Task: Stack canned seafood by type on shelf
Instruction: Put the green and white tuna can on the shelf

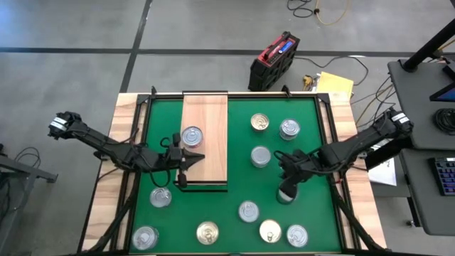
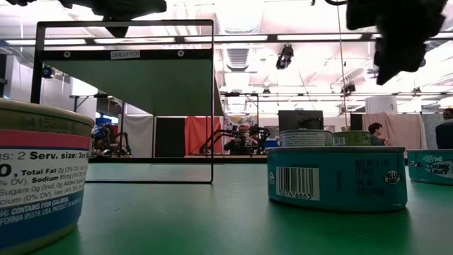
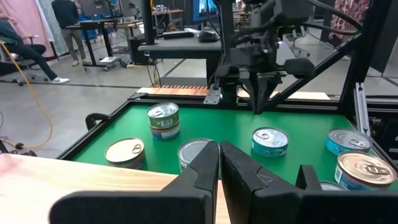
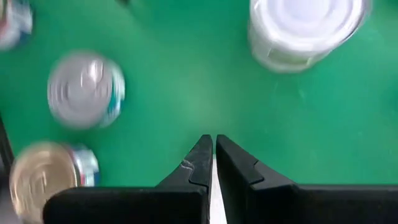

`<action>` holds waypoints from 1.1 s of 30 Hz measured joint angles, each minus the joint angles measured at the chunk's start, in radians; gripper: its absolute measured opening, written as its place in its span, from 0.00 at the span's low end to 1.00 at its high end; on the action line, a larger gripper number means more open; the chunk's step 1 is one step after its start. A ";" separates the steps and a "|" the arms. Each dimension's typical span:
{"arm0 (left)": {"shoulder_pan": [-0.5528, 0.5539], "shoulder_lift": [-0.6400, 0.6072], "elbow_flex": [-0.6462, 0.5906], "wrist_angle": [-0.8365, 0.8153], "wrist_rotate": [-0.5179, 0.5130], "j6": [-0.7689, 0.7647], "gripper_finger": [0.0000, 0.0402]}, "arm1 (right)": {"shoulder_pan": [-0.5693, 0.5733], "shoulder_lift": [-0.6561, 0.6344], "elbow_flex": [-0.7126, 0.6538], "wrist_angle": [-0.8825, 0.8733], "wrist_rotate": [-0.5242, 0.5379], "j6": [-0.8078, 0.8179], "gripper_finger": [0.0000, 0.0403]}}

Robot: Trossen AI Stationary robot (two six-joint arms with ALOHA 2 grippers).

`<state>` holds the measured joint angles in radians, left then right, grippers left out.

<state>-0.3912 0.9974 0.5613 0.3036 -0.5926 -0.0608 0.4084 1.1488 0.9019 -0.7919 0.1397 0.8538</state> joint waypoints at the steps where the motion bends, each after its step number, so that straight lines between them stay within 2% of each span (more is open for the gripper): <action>1: 0.000 0.000 0.000 0.004 0.000 0.000 0.00 | 0.007 0.000 0.002 -0.017 -0.024 -0.028 0.03; 6: 0.000 0.000 0.000 0.048 0.000 0.000 0.00 | 0.024 0.000 0.004 -0.111 -0.043 -0.059 0.03; 12: 0.000 -0.005 0.025 0.032 -0.033 0.055 0.00 | 0.024 0.000 -0.014 -0.124 -0.035 -0.005 0.03; 16: 0.001 -0.005 0.079 -0.092 -0.036 0.086 0.00 | 0.024 0.000 -0.019 -0.123 -0.035 0.052 0.03; 23: 0.000 -0.002 0.230 -0.412 -0.037 0.005 0.00 | 0.024 0.000 -0.019 -0.115 -0.035 0.071 0.03; 27: 0.000 -0.002 0.260 -0.476 -0.037 0.000 0.00 | 0.024 0.000 -0.019 -0.108 -0.007 0.089 0.03; 33: 0.000 -0.002 0.273 -0.530 -0.058 -0.001 0.00 | -0.006 0.000 -0.020 -0.108 0.097 0.274 0.03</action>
<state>-0.3912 0.9953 0.8345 -0.2260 -0.6503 -0.0620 0.4021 1.1484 0.8822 -0.8994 0.2365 1.1278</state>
